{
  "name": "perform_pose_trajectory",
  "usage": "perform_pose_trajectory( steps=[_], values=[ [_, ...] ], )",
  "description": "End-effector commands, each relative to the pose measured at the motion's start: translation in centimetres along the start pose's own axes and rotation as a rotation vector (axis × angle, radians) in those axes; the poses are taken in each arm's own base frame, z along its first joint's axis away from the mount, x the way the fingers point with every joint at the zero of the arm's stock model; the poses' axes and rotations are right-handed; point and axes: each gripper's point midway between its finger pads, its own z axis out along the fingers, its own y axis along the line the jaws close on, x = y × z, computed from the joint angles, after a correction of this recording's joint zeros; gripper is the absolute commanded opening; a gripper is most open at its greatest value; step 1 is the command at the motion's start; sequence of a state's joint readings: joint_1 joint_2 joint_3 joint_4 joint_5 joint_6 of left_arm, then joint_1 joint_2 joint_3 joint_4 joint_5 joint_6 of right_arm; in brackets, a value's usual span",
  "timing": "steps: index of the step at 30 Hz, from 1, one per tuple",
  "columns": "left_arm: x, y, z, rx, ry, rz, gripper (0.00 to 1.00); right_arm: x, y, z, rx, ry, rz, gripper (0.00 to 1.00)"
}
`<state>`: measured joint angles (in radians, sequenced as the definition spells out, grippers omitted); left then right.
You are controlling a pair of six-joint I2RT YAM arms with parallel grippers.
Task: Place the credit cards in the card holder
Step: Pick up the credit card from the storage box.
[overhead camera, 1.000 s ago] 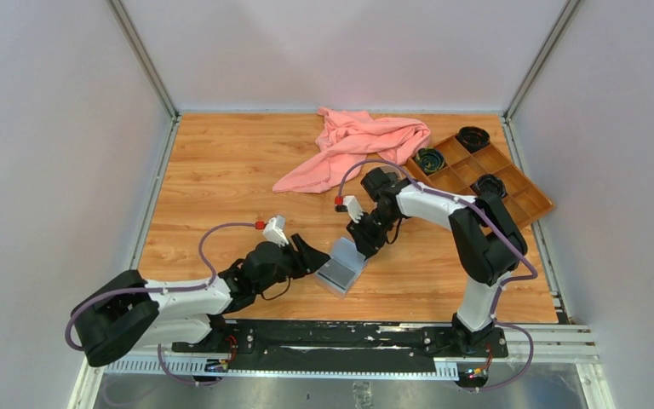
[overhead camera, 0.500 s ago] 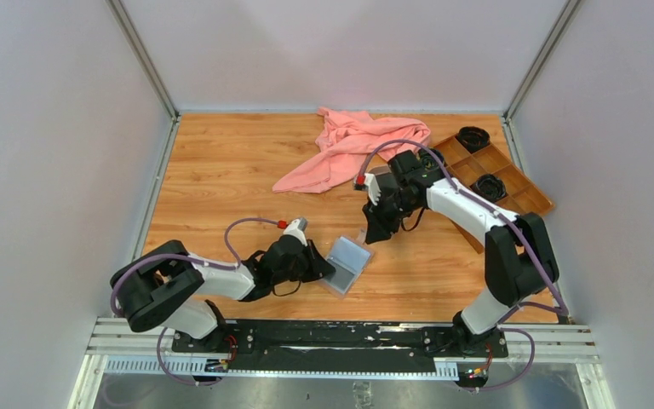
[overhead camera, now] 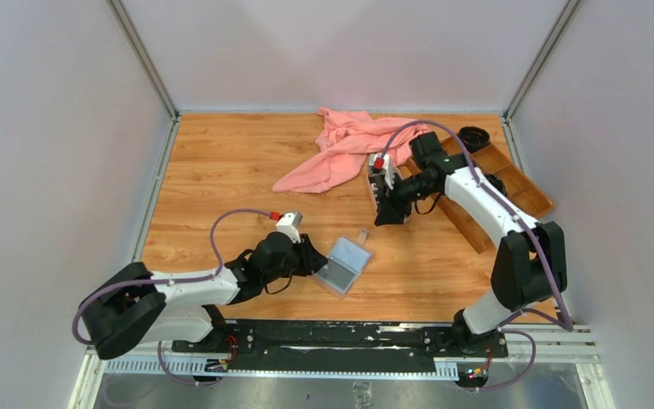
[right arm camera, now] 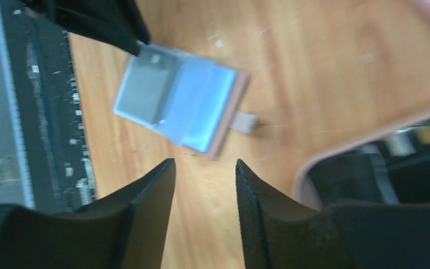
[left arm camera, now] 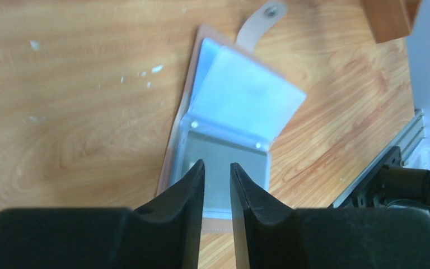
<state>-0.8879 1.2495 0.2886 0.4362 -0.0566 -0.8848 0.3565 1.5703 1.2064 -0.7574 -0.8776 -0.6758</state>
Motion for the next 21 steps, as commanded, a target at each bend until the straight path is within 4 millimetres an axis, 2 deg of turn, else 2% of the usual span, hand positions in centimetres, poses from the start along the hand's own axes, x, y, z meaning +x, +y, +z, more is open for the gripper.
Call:
perform_pose_trajectory(
  steps=[1, 2, 4, 6, 10, 14, 16, 21],
  values=[
    [-3.6, -0.8, -1.4, 0.020, -0.115, 0.238, 0.31, -2.4, -1.8, -3.8, 0.067, -0.030, -0.363, 0.50],
    [-4.4, -1.2, -1.8, 0.029, -0.145, 0.268, 0.34, -1.9, -2.0, -4.1, 0.051, -0.006, -0.451, 0.51],
    [-6.0, -1.9, -2.9, 0.043, -0.209, 0.326, 0.43, -1.3, -3.5, -4.3, 0.051, 0.047, -0.692, 0.54],
    [-7.8, -2.4, -4.2, 0.043, -0.287, 0.377, 0.53, -0.2, -5.3, -4.2, 0.045, 0.119, -0.820, 0.57],
    [-11.2, -2.3, -7.4, 0.005, -0.465, 0.485, 0.75, 0.8, -8.7, -4.0, -0.019, 0.247, -0.827, 0.57],
    [-12.7, -0.2, -9.7, -0.090, -0.587, 0.585, 0.99, 1.7, -11.0, -2.8, -0.096, 0.285, -0.750, 0.55],
    [-12.8, 0.8, -10.2, -0.118, -0.618, 0.569, 1.00, 1.9, -12.1, -2.4, -0.097, 0.295, -0.724, 0.55],
    [-11.7, 0.3, -10.0, -0.050, -0.598, 0.582, 1.00, 3.2, -13.8, -1.3, -0.113, 0.335, -0.637, 0.55]
  ],
)
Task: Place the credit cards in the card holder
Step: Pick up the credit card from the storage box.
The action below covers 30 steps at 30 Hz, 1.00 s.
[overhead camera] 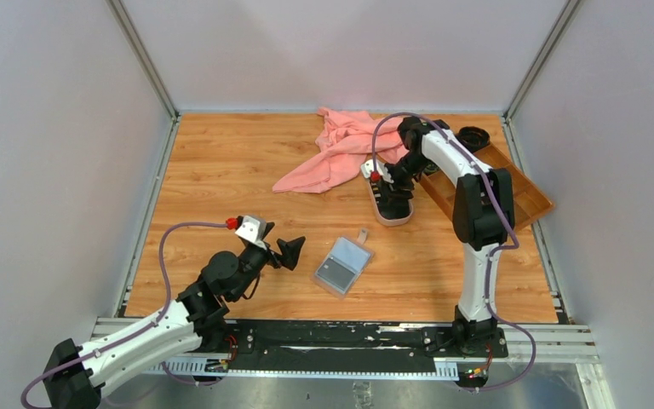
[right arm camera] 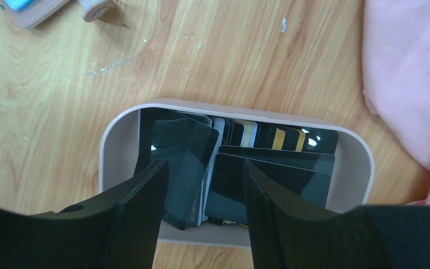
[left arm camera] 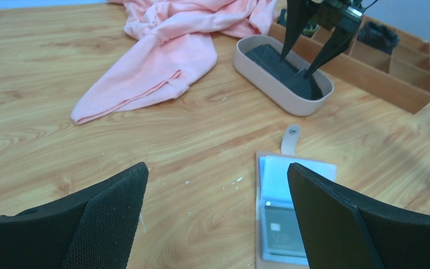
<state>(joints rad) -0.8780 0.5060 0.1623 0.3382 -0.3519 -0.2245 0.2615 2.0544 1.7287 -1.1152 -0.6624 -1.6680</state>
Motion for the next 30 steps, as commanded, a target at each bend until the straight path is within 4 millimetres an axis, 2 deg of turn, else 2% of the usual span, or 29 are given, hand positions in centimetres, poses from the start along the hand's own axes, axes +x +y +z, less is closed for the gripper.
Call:
perform_pose_trajectory(
  steps=[1, 8, 19, 23, 27, 30],
  values=[
    [0.7, 1.2, -0.2, -0.041, 0.008, 0.056, 1.00, 1.4, 0.9, 0.0, -0.066, 0.034, 0.071, 0.55],
    [1.0, 1.3, 0.1, -0.054, 0.032, 0.064, 1.00, 1.7, 2.1, 0.9, -0.110, 0.019, 0.128, 0.55],
    [1.1, 1.5, 0.1, -0.062, 0.032, 0.060, 1.00, 3.1, 1.6, 2.3, -0.128, 0.039, 0.254, 0.53],
    [1.0, 1.5, 0.1, -0.063, 0.027, 0.058, 1.00, 3.4, 1.1, 2.1, -0.116, 0.049, 0.267, 0.42],
    [1.1, 1.5, 0.1, -0.063, 0.031, 0.059, 1.00, 3.2, -0.1, 1.2, -0.061, 0.041, 0.279, 0.19],
    [1.1, 1.5, 0.1, -0.063, 0.030, 0.059, 1.00, 3.1, -1.0, 0.5, -0.019, 0.022, 0.284, 0.08]
  ],
)
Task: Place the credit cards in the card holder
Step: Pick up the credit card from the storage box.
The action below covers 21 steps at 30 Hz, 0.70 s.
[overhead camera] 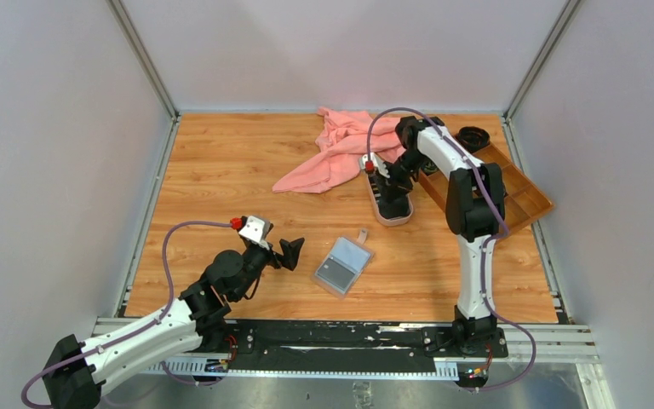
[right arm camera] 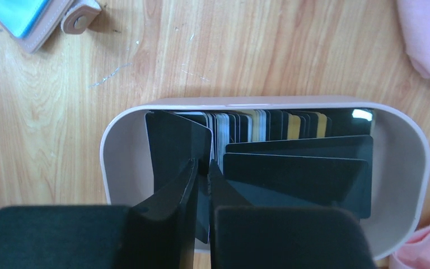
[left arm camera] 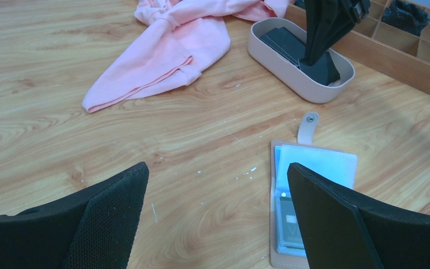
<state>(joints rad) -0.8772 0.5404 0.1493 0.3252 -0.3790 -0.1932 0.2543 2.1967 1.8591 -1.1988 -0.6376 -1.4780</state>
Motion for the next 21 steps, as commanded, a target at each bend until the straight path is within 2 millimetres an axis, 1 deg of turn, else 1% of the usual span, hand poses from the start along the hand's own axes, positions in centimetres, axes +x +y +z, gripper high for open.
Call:
perform_pose_trajectory(
  steps=[1, 3, 6, 16, 19, 21],
  values=[
    [-0.6, 0.5, 0.0, -0.026, -0.019, 0.006, 1.00, 0.6, -1.6, -1.4, 0.066, -0.017, 0.033, 0.06],
    [-0.6, 0.5, 0.0, -0.026, -0.020, 0.005, 1.00, 0.3, -1.8, -2.0, 0.087, -0.035, 0.030, 0.02],
    [-0.6, 0.5, 0.0, -0.026, -0.019, 0.004, 1.00, -0.2, -2.1, -2.8, 0.114, -0.061, 0.030, 0.00],
    [-0.6, 0.5, 0.1, -0.025, -0.017, 0.006, 1.00, -1.1, -2.8, -5.5, 0.183, -0.167, 0.062, 0.00],
    [-0.6, 0.4, 0.2, -0.024, -0.015, 0.008, 1.00, -1.1, -2.7, -5.8, 0.188, -0.183, 0.074, 0.01],
    [-0.6, 0.4, 0.2, -0.024, -0.013, 0.008, 1.00, -1.0, -2.8, -5.9, 0.189, -0.198, 0.095, 0.04]
  ],
)
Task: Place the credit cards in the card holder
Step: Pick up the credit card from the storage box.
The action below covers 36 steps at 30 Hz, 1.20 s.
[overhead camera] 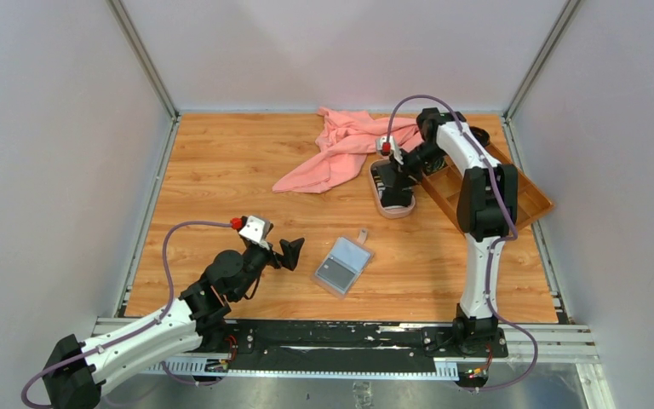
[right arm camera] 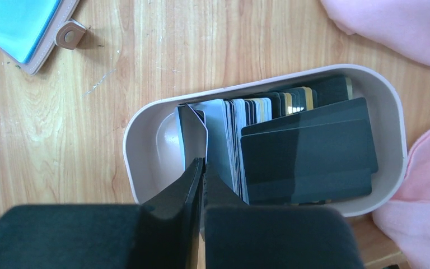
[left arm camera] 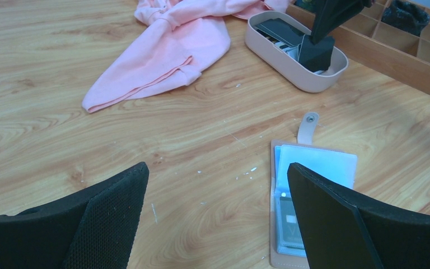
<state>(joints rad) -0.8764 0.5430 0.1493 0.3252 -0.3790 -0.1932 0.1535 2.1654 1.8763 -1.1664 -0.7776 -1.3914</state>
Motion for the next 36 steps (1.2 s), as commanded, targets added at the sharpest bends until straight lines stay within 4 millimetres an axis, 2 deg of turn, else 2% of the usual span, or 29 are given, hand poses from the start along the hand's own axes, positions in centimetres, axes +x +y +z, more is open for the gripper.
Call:
perform_pose_trajectory(
  steps=[1, 5, 17, 27, 36],
  values=[
    [-0.6, 0.4, 0.2, -0.022, -0.013, 0.008, 1.00, -1.3, -1.5, -2.2, 0.077, -0.055, 0.005, 0.05],
    [-0.6, 0.3, 0.2, -0.020, -0.010, 0.009, 1.00, -1.1, -2.5, -2.2, 0.087, -0.083, 0.104, 0.05],
    [-0.6, 0.3, 0.3, -0.020, -0.006, 0.011, 1.00, 1.1, -5.1, -0.6, 0.126, -0.074, 0.298, 0.09],
    [-0.5, 0.2, 0.4, -0.018, -0.002, 0.012, 1.00, 3.0, -8.0, -0.6, 0.267, -0.060, 0.484, 0.14],
    [-0.5, 0.1, 0.5, -0.017, 0.003, 0.014, 1.00, 2.8, -8.4, -0.7, 0.301, -0.086, 0.535, 0.14]
  ],
)
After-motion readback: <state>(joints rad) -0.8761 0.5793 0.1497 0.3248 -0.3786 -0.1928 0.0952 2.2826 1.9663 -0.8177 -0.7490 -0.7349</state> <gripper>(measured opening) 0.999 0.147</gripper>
